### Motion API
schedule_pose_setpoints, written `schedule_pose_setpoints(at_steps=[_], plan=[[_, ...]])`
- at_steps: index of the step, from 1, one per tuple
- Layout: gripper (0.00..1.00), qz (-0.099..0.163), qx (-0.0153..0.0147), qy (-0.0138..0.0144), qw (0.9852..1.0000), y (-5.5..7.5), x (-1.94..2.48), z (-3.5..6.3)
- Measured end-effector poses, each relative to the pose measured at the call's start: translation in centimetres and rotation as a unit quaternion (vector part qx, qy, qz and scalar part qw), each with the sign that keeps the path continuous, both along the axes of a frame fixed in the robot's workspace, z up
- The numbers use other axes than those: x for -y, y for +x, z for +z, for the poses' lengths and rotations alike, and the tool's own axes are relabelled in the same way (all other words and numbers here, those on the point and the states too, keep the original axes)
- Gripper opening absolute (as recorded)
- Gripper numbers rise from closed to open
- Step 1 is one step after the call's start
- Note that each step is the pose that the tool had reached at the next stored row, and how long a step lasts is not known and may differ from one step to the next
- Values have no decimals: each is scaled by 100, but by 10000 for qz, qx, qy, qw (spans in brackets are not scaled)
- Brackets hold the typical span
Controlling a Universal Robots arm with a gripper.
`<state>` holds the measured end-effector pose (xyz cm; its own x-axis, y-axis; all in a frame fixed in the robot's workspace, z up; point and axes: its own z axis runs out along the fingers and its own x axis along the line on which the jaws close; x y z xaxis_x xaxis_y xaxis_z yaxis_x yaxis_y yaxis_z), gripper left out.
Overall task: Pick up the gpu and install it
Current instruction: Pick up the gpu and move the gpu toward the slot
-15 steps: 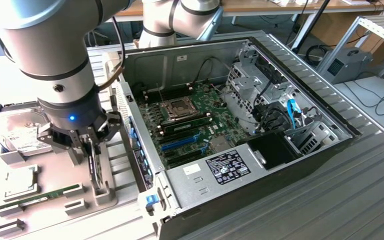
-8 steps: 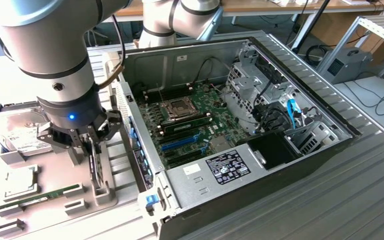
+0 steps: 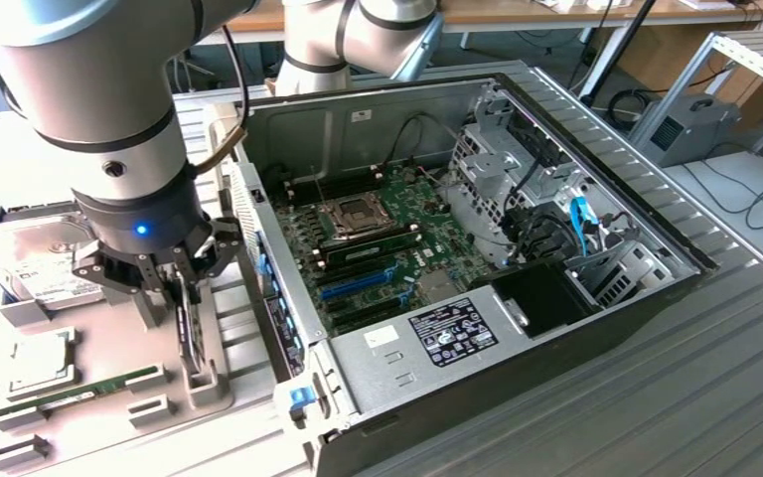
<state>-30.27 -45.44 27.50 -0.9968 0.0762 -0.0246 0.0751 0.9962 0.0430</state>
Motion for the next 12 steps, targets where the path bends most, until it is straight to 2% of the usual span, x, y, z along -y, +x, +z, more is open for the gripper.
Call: schedule_pose_setpoints(at_steps=[12], plan=[[26, 0, 0, 0, 10000, 0, 0, 40]])
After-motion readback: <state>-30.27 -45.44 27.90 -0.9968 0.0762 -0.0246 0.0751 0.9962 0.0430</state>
